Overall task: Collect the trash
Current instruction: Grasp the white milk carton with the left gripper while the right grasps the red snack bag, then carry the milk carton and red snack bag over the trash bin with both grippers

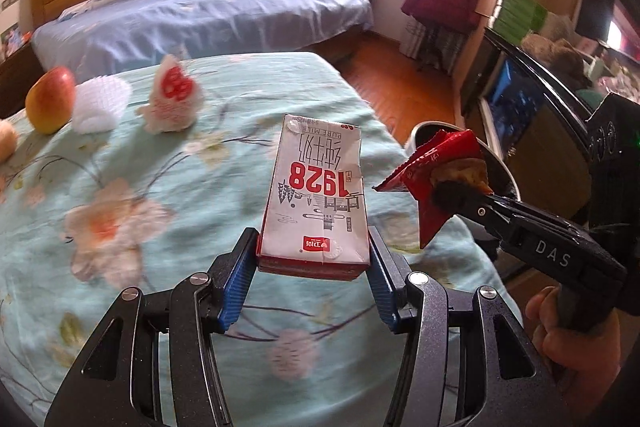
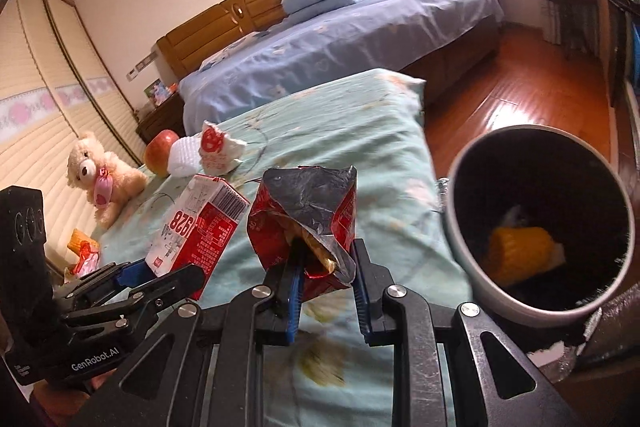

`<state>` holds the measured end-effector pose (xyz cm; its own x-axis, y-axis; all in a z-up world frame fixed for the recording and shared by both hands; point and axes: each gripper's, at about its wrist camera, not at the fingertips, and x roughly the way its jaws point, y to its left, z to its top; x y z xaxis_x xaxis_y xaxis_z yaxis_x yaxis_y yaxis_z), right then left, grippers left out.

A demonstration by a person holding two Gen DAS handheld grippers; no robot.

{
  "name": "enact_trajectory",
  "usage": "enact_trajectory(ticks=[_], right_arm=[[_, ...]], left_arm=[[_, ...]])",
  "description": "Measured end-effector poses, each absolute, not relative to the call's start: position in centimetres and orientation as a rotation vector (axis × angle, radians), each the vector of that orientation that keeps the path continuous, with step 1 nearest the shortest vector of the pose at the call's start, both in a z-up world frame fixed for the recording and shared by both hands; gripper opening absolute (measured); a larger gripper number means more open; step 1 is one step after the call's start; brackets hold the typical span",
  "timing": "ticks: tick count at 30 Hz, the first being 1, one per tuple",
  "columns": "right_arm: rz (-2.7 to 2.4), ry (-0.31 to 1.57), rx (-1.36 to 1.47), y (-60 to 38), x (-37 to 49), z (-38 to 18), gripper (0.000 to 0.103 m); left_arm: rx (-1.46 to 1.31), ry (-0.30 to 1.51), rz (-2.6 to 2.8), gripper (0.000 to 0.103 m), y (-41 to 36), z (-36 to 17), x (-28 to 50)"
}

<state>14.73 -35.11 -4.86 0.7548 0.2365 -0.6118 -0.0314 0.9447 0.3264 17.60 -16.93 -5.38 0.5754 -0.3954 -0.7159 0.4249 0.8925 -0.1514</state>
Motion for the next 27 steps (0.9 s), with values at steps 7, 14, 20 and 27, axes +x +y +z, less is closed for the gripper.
enact_trajectory(ticks=[7,14,20,27], right_arm=[[0.107,0.682,0.331,-37.4,12.9,-4.8,0.022],[0.07,0.663,0.353,-39.5,11.4,-4.6,0.022],[0.032,0.649,0.362,-41.3,10.5,-4.6,0.022],[-0.008,0.641,0.372,-43.1,9.8,-4.6,0.022]], left_arm=[[0.078,0.817,-0.525,0.052,-19.9,-5.1,16.8],[0.109,0.815,-0.566,0.052,-22.3,-4.9,16.1],[0.131,0.813,-0.594,0.052,-24.2,-4.9,15.7],[0.153,0.815,-0.625,0.052,-25.9,-4.9,15.5]])
